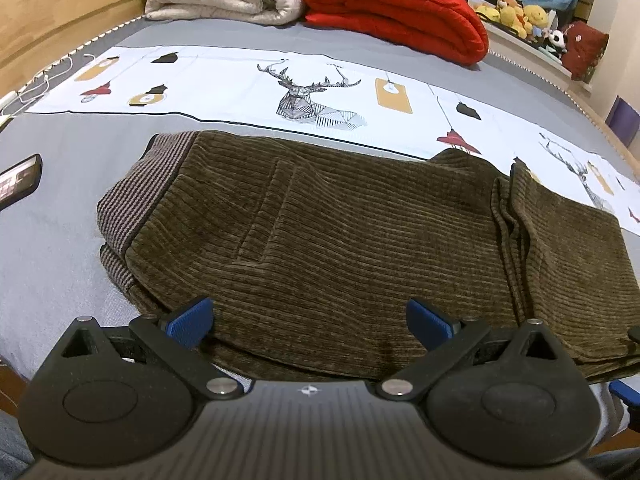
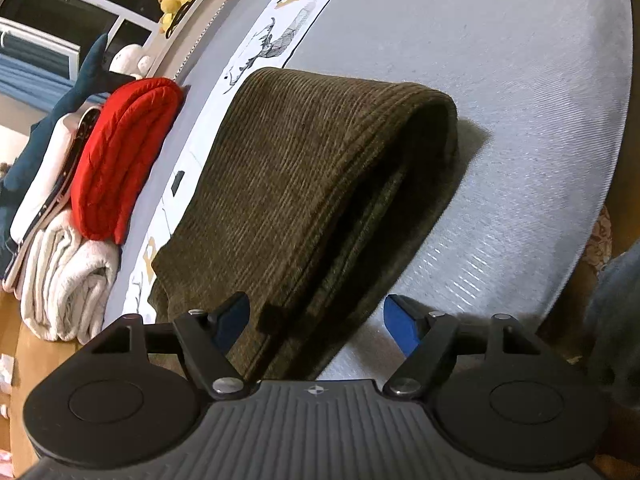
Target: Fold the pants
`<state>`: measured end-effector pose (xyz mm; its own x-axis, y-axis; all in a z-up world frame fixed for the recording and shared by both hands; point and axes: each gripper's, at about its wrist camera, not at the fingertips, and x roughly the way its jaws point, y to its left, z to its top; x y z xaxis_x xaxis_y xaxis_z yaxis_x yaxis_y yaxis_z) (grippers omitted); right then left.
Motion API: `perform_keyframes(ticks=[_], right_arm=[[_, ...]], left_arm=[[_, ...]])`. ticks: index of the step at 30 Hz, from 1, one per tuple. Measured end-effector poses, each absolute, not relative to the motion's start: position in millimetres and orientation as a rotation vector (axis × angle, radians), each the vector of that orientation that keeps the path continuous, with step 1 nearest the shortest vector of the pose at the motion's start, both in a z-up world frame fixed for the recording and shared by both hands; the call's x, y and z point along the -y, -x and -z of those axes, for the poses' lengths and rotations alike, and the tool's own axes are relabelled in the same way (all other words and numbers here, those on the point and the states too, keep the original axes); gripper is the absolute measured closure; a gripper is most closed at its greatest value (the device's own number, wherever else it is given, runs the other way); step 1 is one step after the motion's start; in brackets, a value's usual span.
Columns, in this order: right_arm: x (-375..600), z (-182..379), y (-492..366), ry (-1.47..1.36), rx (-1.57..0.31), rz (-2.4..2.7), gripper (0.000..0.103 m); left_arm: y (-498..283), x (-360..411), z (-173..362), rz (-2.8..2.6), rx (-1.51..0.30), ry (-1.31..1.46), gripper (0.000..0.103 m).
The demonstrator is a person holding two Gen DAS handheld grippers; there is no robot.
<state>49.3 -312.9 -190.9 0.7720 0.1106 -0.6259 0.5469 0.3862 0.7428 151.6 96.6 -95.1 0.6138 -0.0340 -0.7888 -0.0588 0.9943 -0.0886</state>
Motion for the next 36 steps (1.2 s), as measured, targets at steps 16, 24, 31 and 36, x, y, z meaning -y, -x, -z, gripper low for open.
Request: perform_keyframes(ticks=[16, 24, 31, 36], right_arm=[[315.9, 189.1, -42.3, -1.224, -0.574, 0.327, 0.016], [322.6, 194.7, -41.8, -1.185, -0.559, 0.386, 0.016], [309.8, 196.0, -36.1, -1.139, -0.509, 0.424, 0.02], [330.0, 204.7, -47.7, -1.225, -0.472, 0.434, 0.016]], left_arm=[[-151.8, -136.4, 90.0, -0.069, -0.933, 0.199, 0.0], [-154.6, -145.8, 89.5, -0.1, -0.939, 0.199, 0.0], [-155.5, -167.3, 80.8, -0.159, -0.897, 0.204, 0.0], [-161.1, -186.8, 81.7, -0.261, -0.885, 0.178, 0.0]])
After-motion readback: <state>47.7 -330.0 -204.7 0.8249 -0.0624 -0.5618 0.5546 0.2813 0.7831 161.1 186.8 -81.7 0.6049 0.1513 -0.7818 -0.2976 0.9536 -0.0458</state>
